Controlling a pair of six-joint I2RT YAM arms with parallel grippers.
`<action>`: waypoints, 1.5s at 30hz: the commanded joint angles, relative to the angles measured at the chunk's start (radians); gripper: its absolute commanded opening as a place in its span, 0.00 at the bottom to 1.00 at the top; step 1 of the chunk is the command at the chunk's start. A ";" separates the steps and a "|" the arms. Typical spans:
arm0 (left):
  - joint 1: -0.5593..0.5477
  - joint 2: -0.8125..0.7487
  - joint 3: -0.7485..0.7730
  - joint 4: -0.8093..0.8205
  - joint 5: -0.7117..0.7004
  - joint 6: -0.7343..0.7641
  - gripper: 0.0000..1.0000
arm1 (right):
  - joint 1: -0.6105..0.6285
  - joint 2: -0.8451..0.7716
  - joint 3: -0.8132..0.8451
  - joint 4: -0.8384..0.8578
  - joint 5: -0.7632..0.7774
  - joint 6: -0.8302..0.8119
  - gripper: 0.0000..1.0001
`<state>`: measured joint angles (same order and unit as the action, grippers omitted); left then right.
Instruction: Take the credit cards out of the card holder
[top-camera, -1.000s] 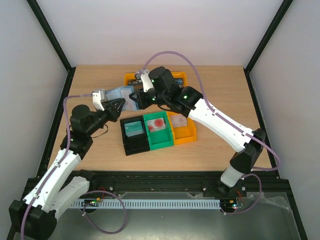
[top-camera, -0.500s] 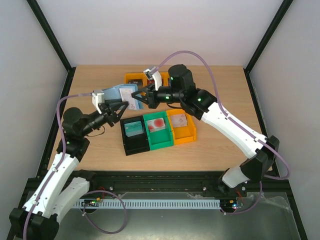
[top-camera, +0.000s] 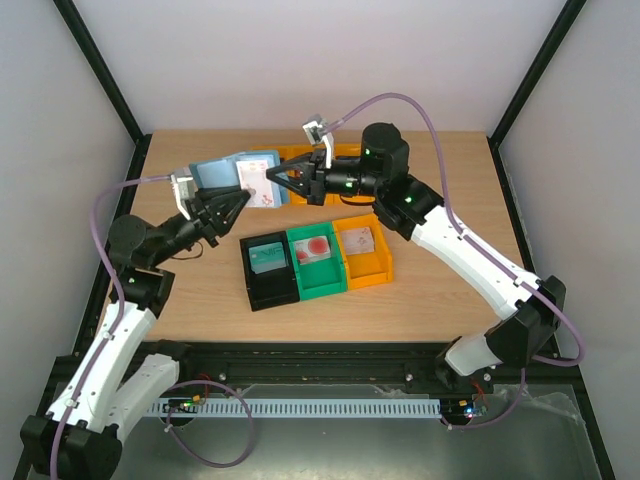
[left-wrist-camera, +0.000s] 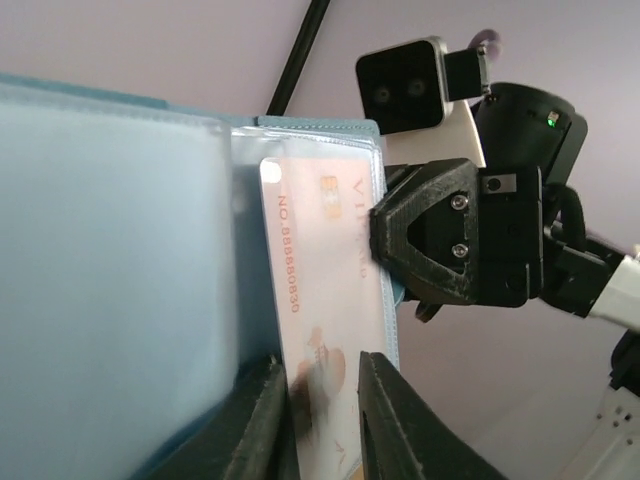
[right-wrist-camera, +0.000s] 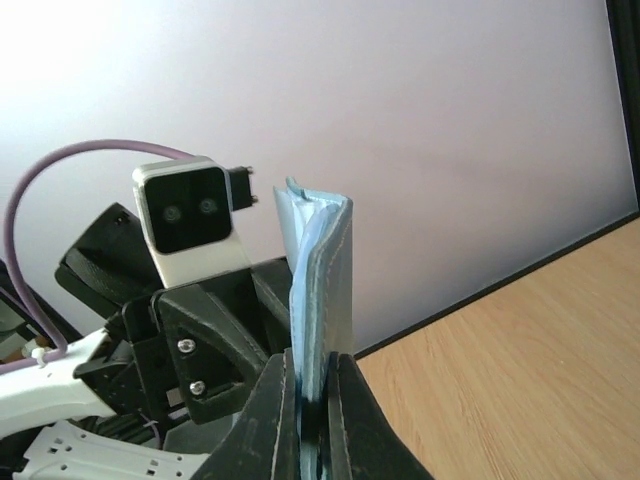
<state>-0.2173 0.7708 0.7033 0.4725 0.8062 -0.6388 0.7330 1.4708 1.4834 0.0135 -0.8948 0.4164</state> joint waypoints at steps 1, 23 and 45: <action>-0.047 0.004 0.049 0.127 0.168 -0.017 0.13 | 0.021 0.046 0.024 0.118 0.012 0.042 0.02; -0.013 -0.071 0.034 -0.094 -0.031 0.156 0.03 | 0.002 -0.008 -0.011 0.016 -0.177 -0.026 0.02; -0.011 -0.077 0.036 -0.059 0.073 0.174 0.03 | -0.051 -0.077 -0.048 0.008 -0.246 -0.007 0.02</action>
<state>-0.2352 0.7006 0.7223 0.3775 0.8597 -0.4793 0.7151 1.4403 1.4105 0.0860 -1.0866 0.4484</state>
